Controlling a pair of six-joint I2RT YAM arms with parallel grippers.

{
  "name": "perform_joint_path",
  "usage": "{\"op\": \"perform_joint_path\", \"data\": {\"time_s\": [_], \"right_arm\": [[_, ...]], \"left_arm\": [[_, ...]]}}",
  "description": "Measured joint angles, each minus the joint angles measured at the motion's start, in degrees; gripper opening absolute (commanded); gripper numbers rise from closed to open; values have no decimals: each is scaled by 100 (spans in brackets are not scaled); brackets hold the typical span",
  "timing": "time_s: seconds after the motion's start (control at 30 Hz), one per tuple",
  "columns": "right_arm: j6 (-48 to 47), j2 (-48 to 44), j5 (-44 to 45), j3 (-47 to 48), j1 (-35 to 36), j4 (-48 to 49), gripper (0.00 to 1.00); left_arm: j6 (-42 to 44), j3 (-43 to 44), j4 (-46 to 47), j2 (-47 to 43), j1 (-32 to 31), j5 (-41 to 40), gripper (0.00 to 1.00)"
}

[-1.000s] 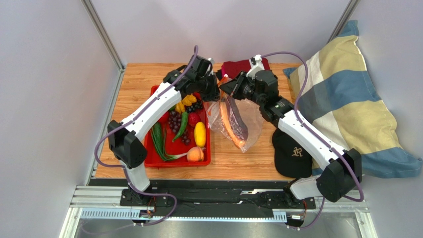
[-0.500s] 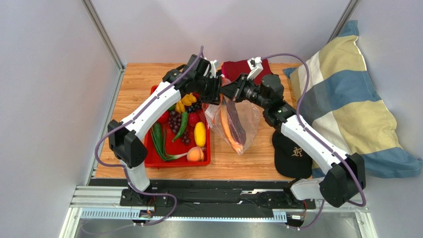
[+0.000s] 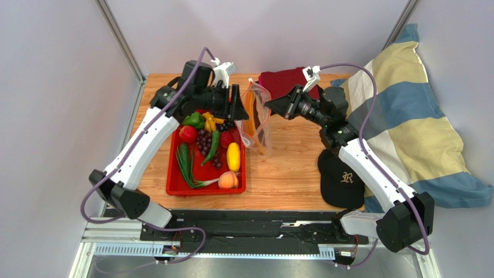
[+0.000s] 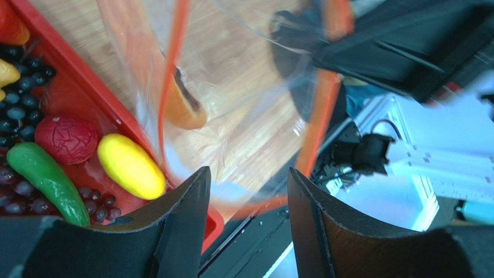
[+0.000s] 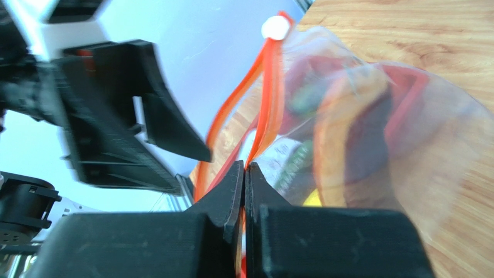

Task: Place the food in the zip-top bag and seal the zipper
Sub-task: Place the fake food in the zipper food storage bag.

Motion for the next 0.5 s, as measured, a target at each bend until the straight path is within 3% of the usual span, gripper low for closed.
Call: {"op": "perform_joint_path", "data": {"time_s": [0.13,0.17,0.23,0.4,0.5], "right_arm": [[42,66,-162,-9,0,-9,0],[44,90,-197,-9,-2,-33,0],[44,120,-240,-7,-17,-192,0],[-101,83,-111,17,-76,-997,0],[-249,7,-22,11,-83,-1499,0]], "left_arm": [[245,-85,55,-459,11,306,72],[306,-85,52,-542,2,291,84],[468,-103,52,-664,-15,144,97],[1108,-466,-149,-1012,203,-492,99],[1580,-841,-332,-1106,581,-520,94]]}}
